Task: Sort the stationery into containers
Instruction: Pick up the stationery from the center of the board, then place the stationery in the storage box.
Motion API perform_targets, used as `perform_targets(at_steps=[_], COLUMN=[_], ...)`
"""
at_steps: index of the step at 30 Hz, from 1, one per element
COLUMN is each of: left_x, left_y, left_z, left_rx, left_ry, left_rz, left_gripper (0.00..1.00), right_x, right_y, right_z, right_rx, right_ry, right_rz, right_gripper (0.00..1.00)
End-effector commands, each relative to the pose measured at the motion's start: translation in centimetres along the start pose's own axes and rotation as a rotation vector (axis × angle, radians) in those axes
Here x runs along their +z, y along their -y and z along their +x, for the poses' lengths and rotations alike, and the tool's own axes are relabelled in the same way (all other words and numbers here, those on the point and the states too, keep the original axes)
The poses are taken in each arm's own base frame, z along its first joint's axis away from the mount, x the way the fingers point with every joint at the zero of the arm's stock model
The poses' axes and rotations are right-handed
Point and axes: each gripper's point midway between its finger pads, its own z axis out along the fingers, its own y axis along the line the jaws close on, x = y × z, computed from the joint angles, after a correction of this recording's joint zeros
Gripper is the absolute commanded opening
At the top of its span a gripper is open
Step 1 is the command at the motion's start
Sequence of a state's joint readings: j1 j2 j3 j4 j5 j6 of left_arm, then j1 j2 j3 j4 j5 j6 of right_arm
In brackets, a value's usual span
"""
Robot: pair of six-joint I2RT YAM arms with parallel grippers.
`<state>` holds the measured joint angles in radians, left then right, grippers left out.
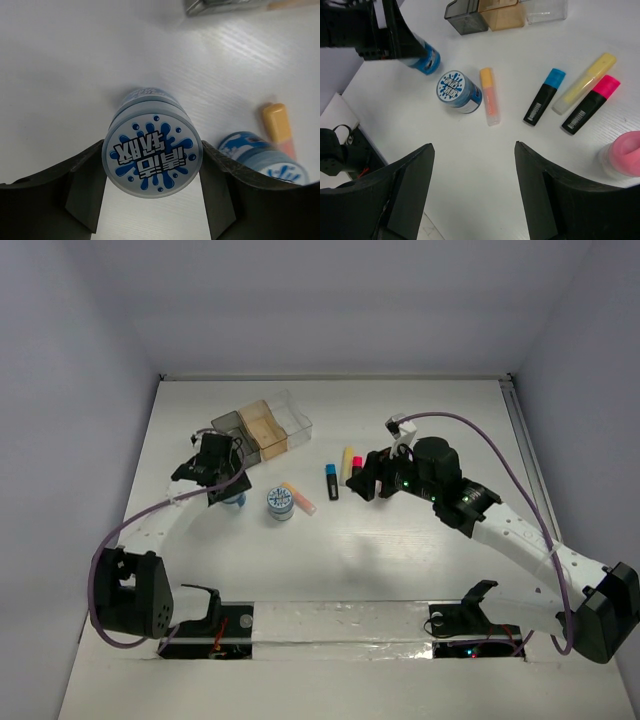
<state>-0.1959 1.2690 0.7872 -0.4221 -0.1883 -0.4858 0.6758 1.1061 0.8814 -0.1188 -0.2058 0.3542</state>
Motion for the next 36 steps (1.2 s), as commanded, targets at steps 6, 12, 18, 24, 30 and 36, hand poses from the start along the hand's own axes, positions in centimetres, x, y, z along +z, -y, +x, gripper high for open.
perform_targets(at_steps=[6, 12, 18, 24, 30, 36], left_x=[-7.7, -5.4, -2.5, 0.4, 2.6, 4.3], left_y=[11.9, 19.1, 23.2, 25.0, 25.0, 24.4], left_z=[-15.3, -21.8, -26.3, -26.3, -25.6, -25.2], left_rx=[-0.046, -0.045, -0.042, -0.021, 0.001, 0.023], left_ry=[0.317, 0.361, 0.436, 0.428, 0.415, 0.408], left_rz=[0.310, 0.354, 0.332, 0.329, 0.276, 0.225], left_gripper=[0.24, 0.22, 0.22, 0.23, 0.23, 0.24], right_x=[0.9, 1.3, 1.4, 1.5, 1.6, 1.7], right_y=[0.5, 1.4, 1.1, 1.1, 1.0, 1.0], right_z=[-0.6, -0.6, -0.7, -0.2, -0.1, -0.2], right_rx=[-0.008, -0.008, -0.013, -0.016, -0.012, -0.012], right_ry=[0.047, 0.051, 0.052, 0.028, 0.029, 0.032], right_rz=[0.017, 0.062, 0.047, 0.040, 0.033, 0.032], right_gripper=[0.22, 0.02, 0.02, 0.02, 0.02, 0.03])
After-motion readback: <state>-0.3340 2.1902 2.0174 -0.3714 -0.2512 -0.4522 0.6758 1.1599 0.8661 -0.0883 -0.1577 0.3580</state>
